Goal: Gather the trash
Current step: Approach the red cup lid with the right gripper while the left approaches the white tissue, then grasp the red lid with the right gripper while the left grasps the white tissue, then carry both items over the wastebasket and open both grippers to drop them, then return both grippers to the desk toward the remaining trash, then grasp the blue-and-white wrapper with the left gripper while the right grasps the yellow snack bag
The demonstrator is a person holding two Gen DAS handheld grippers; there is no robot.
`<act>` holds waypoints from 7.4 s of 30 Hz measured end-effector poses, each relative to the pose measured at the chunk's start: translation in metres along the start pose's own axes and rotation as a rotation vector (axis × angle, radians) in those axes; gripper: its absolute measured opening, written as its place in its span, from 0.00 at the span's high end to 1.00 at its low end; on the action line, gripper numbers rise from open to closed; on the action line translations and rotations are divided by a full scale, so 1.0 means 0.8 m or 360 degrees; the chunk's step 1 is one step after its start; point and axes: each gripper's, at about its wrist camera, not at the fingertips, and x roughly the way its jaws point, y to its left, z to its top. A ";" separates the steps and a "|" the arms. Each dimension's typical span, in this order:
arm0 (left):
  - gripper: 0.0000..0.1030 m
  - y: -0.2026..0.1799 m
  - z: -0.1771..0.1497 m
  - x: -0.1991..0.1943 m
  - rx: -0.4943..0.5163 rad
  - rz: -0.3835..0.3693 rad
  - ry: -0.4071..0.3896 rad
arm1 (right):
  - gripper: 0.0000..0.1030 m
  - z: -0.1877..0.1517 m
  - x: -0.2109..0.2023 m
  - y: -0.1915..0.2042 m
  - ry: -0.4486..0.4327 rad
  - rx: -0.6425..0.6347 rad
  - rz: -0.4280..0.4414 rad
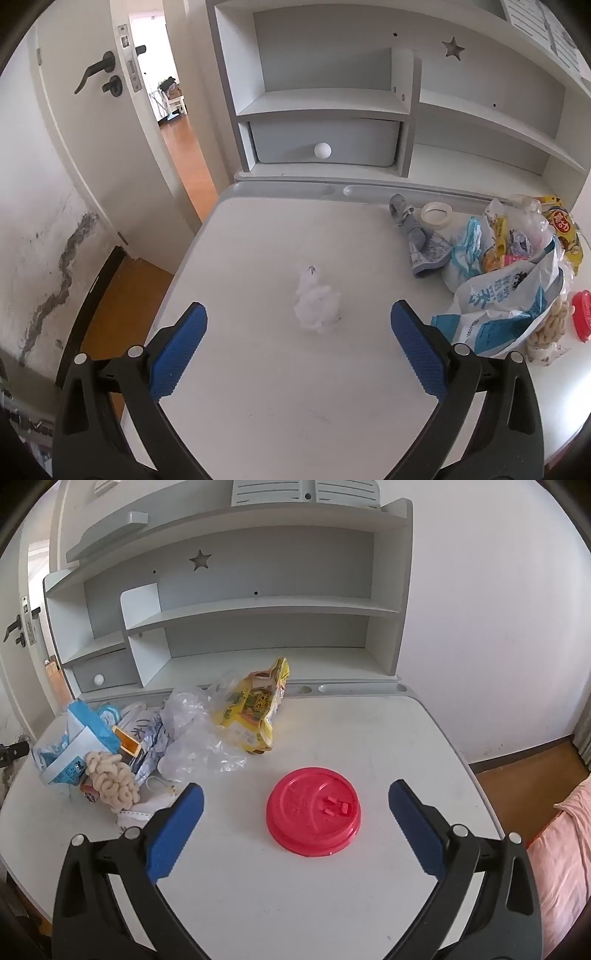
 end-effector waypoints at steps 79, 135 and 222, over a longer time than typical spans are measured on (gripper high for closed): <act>0.06 -0.003 -0.013 0.108 0.0014 -0.0258 0.0249 | 0.05 -0.018 0.113 -0.031 0.0415 0.0001 0.0019; 0.70 -0.712 -0.441 -0.073 0.1886 -0.1571 0.0770 | 0.23 -0.427 0.006 -0.447 0.0896 0.1395 0.0111; 0.56 -0.044 -0.016 0.066 0.0089 -0.0483 0.0116 | 0.06 0.052 0.098 -0.045 0.0170 0.0324 0.0241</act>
